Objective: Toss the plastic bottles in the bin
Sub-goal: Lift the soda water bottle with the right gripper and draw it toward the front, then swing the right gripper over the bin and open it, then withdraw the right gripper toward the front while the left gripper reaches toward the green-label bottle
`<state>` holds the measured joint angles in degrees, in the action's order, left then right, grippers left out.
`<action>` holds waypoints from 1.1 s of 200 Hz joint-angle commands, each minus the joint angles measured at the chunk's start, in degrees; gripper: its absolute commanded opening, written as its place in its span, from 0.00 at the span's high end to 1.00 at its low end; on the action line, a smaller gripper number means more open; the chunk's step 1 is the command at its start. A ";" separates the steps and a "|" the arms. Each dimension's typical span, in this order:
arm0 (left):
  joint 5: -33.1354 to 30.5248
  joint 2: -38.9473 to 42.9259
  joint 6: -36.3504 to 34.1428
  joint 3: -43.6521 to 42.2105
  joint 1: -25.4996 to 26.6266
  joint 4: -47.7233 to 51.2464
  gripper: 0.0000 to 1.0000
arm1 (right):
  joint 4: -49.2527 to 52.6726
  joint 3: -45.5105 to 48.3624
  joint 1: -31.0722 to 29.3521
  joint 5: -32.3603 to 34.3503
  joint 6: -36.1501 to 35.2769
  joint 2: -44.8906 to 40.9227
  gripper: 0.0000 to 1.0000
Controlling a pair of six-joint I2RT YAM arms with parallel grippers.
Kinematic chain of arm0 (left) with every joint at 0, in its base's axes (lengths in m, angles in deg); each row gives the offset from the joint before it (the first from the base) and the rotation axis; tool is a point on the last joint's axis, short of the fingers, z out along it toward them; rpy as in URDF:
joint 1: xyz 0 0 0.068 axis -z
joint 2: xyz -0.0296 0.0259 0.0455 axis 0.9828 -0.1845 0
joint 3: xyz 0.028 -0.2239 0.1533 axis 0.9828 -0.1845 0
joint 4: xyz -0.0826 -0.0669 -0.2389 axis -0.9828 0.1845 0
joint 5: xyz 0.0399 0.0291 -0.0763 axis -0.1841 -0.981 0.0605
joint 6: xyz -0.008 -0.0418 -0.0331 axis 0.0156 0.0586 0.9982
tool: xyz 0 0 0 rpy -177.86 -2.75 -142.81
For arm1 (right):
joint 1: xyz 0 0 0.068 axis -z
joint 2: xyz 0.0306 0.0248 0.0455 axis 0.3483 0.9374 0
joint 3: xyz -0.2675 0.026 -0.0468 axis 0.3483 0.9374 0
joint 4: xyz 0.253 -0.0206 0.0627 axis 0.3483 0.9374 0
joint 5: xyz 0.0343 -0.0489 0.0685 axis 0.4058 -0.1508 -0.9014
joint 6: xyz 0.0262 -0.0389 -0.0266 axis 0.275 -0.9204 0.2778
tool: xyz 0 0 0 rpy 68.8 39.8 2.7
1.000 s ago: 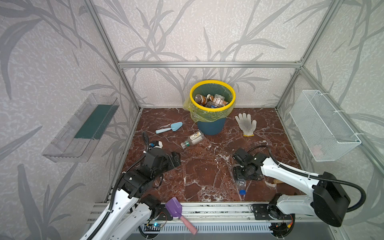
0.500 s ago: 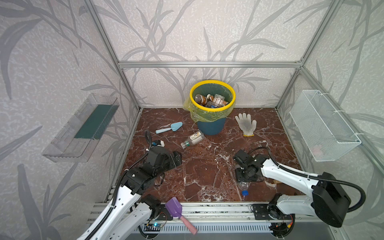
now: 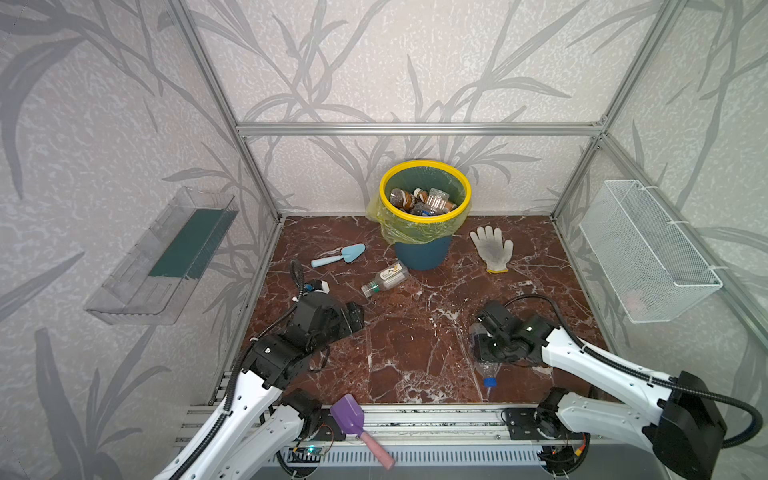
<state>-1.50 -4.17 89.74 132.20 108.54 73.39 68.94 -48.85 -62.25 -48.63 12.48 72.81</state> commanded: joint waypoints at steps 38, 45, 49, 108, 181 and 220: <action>-0.88 -1.12 0.22 3.34 -0.32 1.14 0.07 | -0.73 -33.00 2.42 5.23 -10.64 2.46 0.42; -0.79 -1.47 0.20 3.89 -0.24 0.95 0.07 | -0.05 -44.26 2.89 5.22 -13.44 7.22 0.40; -0.60 -1.67 0.20 4.14 -0.25 0.91 0.06 | 0.42 -51.25 3.13 5.39 -14.99 10.52 0.39; -1.81 -1.25 0.89 6.81 -0.17 0.85 0.06 | 11.40 -103.61 12.33 3.64 -9.86 42.72 0.08; -3.82 1.58 0.09 4.54 -0.30 2.69 0.06 | 2.09 -49.40 12.26 8.64 -9.51 6.16 0.09; -3.66 -0.70 -1.14 4.07 -0.30 1.26 0.06 | -0.51 -25.25 12.25 4.60 -4.40 -5.36 0.11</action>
<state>-3.99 -3.52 89.67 136.85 108.54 75.27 69.11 -85.42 -49.86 -41.44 4.26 67.85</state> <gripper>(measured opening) 0.937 0.898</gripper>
